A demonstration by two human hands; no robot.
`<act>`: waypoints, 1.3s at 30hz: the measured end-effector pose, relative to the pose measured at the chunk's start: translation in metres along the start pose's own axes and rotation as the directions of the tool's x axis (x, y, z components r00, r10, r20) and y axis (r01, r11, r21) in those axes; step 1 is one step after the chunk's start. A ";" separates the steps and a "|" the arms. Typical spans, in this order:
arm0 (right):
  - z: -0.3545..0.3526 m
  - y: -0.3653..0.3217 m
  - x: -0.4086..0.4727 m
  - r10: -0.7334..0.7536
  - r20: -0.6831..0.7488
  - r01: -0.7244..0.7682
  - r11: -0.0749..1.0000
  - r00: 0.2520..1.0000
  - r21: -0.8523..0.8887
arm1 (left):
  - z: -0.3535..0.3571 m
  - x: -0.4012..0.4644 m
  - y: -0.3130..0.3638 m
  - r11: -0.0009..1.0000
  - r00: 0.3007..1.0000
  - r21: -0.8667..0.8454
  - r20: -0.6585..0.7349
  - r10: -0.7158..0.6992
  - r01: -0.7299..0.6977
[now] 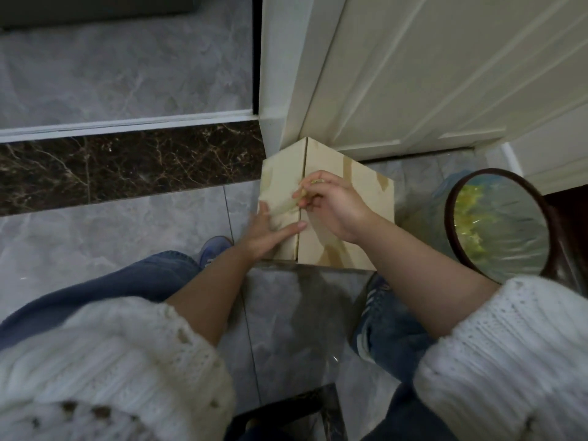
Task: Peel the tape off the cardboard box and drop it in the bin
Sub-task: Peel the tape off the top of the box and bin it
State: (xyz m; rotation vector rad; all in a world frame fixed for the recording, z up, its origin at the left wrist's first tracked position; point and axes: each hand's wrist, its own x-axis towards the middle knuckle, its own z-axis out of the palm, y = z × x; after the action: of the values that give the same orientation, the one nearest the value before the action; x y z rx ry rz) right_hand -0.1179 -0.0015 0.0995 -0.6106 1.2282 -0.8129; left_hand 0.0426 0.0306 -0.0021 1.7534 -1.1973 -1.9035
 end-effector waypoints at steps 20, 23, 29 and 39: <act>-0.031 -0.027 -0.119 -0.166 -0.112 0.165 0.986 0.980 -0.021 | 0.050 -0.121 0.050 0.630 0.909 0.767 -0.338 0.242 0.118; -0.043 -0.009 -0.121 -0.111 -0.103 0.106 0.993 0.988 -0.058 | 0.054 -0.120 0.046 0.631 0.903 0.765 -0.355 0.243 0.131; -0.042 0.012 -0.107 -0.092 -0.115 0.064 0.970 0.989 -0.233 | 0.053 -0.111 0.046 0.669 0.906 0.722 -0.385 0.177 0.176; -0.045 0.022 -0.088 -0.501 -0.113 0.151 0.457 0.858 -0.876 | 0.067 -0.100 0.045 0.650 0.896 0.739 -0.395 0.202 0.179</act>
State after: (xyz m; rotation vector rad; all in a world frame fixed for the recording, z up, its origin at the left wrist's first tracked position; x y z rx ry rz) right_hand -0.1682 0.0839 0.1219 -1.6297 1.9012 -0.6022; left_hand -0.0113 0.0976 0.0926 2.3782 -1.9613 -0.8564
